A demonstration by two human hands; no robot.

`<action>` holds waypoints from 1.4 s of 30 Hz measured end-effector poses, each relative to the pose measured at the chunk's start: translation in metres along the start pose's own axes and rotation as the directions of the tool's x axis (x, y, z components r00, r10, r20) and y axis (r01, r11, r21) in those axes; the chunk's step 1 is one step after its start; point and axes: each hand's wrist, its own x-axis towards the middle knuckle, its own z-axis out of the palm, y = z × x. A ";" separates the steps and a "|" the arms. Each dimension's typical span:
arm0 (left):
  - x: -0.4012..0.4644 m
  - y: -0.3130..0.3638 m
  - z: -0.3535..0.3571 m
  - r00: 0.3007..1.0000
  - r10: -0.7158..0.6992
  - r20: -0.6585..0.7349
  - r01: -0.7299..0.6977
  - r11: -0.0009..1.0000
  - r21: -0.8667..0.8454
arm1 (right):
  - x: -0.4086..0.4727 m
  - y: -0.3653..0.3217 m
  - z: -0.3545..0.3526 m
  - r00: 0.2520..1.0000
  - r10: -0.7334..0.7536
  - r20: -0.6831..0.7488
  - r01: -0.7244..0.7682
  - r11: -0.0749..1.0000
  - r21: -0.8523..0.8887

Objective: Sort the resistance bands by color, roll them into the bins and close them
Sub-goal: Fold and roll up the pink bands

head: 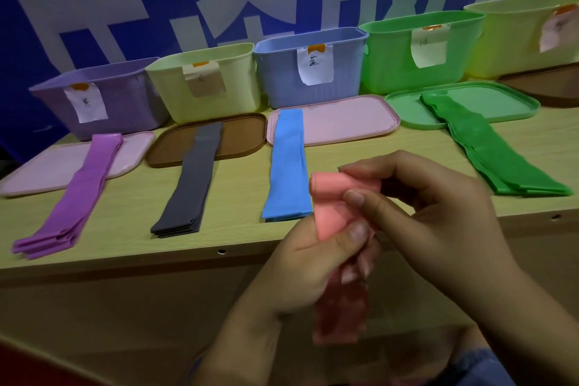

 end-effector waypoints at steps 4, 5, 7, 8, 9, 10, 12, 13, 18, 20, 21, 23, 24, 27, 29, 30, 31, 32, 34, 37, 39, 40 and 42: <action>0.002 0.001 0.002 0.994 -0.008 -0.113 0.009 1.000 0.004 | -0.002 0.004 0.003 1.000 0.007 -0.005 -0.007 1.000 -0.005; 0.003 0.000 0.004 0.986 -0.005 -0.167 0.008 1.000 0.017 | -0.003 0.005 0.004 1.000 0.015 0.002 -0.015 1.000 0.009; 0.004 -0.003 0.007 0.958 0.001 -0.285 0.017 0.998 0.059 | -0.004 0.009 0.006 0.999 0.027 0.025 -0.028 0.999 0.040; 0.004 -0.004 0.009 0.943 0.000 -0.333 0.030 0.996 0.085 | -0.005 0.010 0.007 0.998 0.039 0.043 -0.042 0.997 0.069; 0.005 -0.005 0.010 0.934 0.001 -0.358 0.039 0.994 0.106 | -0.006 0.010 0.007 0.996 0.054 0.068 -0.061 0.993 0.105; 0.005 -0.005 0.011 0.930 0.003 -0.366 0.043 0.992 0.117 | -0.006 0.010 0.006 0.992 0.073 0.101 -0.087 0.985 0.149; 0.005 -0.004 0.011 0.936 0.003 -0.351 0.043 0.991 0.124 | -0.004 0.008 0.002 0.971 0.159 0.180 -0.205 0.941 0.271; 0.005 -0.003 0.010 0.942 0.003 -0.334 0.042 0.991 0.127 | -0.003 0.007 -0.001 0.953 0.210 0.216 -0.274 0.903 0.331; 0.001 0.001 0.004 0.977 0.073 -0.202 -0.029 0.976 0.217 | -0.003 0.011 -0.008 0.899 0.307 0.313 -0.404 0.859 0.316; 0.000 0.001 0.002 0.982 0.076 -0.172 -0.025 0.960 0.280 | -0.001 0.009 -0.008 0.876 0.320 0.361 -0.437 0.845 0.310; 0.000 0.001 0.002 0.985 0.075 -0.158 -0.024 0.953 0.303 | -0.001 0.008 -0.009 0.866 0.323 0.382 -0.452 0.833 0.320; -0.002 0.001 0.002 0.990 0.072 -0.125 -0.029 0.949 0.314 | 0.001 0.007 -0.013 0.858 0.314 0.406 -0.456 0.830 0.320; -0.002 0.001 0.002 0.992 0.070 -0.108 -0.033 0.950 0.310 | 0.001 0.007 -0.014 0.855 0.309 0.416 -0.457 0.829 0.324; -0.002 0.006 0.000 0.996 0.037 -0.086 -0.010 0.954 0.300 | 0.002 0.007 -0.015 0.845 0.316 0.430 -0.478 0.808 0.344; -0.002 0.009 0.000 0.997 0.020 -0.079 0.002 0.962 0.274 | 0.003 0.007 -0.015 0.837 0.326 0.439 -0.494 0.793 0.355; -0.002 0.009 -0.001 0.997 0.016 -0.078 0.004 0.969 0.246 | 0.003 0.007 -0.015 0.836 0.330 0.438 -0.504 0.777 0.377; -0.002 0.009 0.000 0.997 0.000 -0.084 0.016 0.980 0.197 | 0.003 0.005 -0.014 0.836 0.338 0.433 -0.516 0.754 0.407; -0.002 0.009 0.000 0.995 -0.026 -0.092 0.037 0.992 0.120 | 0.002 0.003 -0.014 0.838 0.347 0.421 -0.522 0.731 0.438; -0.001 0.008 -0.002 0.993 -0.081 -0.082 0.075 0.995 -0.071 | 0.001 0.000 -0.013 0.855 0.348 0.384 -0.507 0.717 0.479; -0.001 0.011 -0.006 0.994 -0.111 -0.018 0.102 0.960 -0.259 | 0.000 -0.002 -0.011 0.880 0.334 0.338 -0.461 0.773 0.436; 0.000 0.010 -0.008 0.990 -0.140 -0.005 0.133 0.952 -0.276 | 0.001 -0.003 -0.011 0.884 0.336 0.325 -0.454 0.786 0.421; 0.001 0.008 -0.009 0.987 -0.160 -0.015 0.152 0.959 -0.241 | 0.002 -0.003 -0.012 0.888 0.341 0.308 -0.449 0.788 0.422; 0.001 0.002 -0.008 0.981 -0.188 -0.046 0.181 0.976 -0.121 | 0.003 -0.004 -0.015 0.905 0.340 0.257 -0.420 0.812 0.406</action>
